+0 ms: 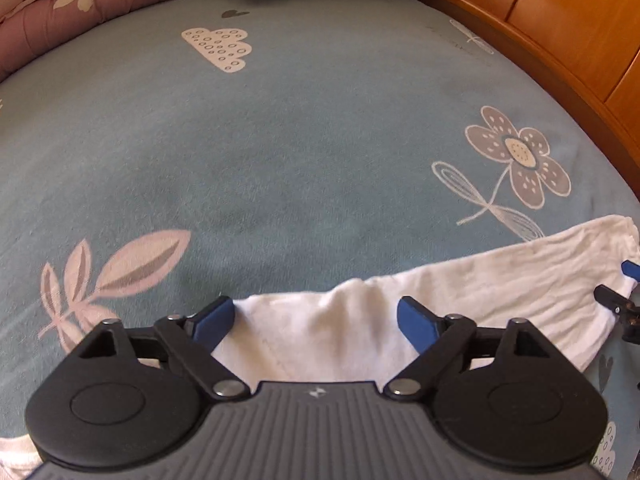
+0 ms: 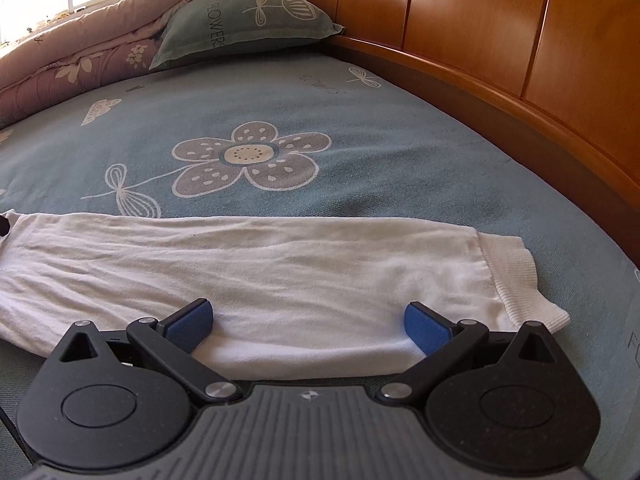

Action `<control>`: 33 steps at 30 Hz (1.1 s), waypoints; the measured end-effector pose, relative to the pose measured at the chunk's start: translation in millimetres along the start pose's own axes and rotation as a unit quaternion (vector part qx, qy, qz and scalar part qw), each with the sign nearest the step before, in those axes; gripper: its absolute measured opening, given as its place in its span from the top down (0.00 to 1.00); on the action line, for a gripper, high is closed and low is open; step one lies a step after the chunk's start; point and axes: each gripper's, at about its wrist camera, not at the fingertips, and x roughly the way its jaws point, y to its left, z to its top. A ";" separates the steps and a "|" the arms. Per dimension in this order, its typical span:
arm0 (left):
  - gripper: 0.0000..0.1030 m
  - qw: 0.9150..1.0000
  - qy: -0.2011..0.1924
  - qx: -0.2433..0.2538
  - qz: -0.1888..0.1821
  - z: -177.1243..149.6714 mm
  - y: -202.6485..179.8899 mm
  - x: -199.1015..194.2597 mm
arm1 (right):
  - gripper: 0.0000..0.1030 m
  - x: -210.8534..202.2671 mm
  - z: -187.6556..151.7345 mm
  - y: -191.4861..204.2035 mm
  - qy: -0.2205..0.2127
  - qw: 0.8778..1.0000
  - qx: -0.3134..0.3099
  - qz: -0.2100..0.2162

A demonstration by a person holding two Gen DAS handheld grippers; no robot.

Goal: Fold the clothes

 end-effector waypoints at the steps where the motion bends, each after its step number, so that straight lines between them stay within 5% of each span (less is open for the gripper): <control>1: 0.14 1.000 -0.001 0.011 0.006 5.1 -1.8 -0.3 | 0.00 -0.1 0.3 -0.2 0.001 1.000 -0.001 0.001; 6: 0.15 0.999 -0.036 0.010 0.001 10.2 2.5 -34.0 | 0.00 -12.7 9.3 4.2 -0.004 1.000 -0.007 0.023; 11: 0.15 0.999 -0.021 0.001 0.033 -24.7 18.5 -73.8 | 0.00 -42.4 16.6 57.3 -0.039 0.983 -0.112 0.138; 15: 0.14 0.998 0.012 -0.016 0.067 -71.9 36.9 -108.4 | 0.00 -61.5 8.4 128.7 -0.029 0.943 -0.200 0.265; 18: 0.13 0.994 0.030 -0.041 0.099 -114.4 52.9 -136.7 | 0.00 -80.9 -6.0 191.3 -0.012 0.899 -0.260 0.352; 22: 0.13 0.989 0.043 -0.081 0.117 -177.7 73.5 -161.5 | 0.00 -100.2 -38.5 264.0 -0.002 0.865 -0.307 0.398; 27: 0.13 0.988 0.042 -0.076 0.126 -240.9 76.2 -170.7 | 0.00 -100.7 -64.8 277.3 0.019 0.896 -0.277 0.346; 33: 0.12 0.989 0.024 -0.073 0.122 -289.8 77.9 -178.9 | 0.00 -117.9 -82.0 231.6 0.045 0.906 -0.299 0.297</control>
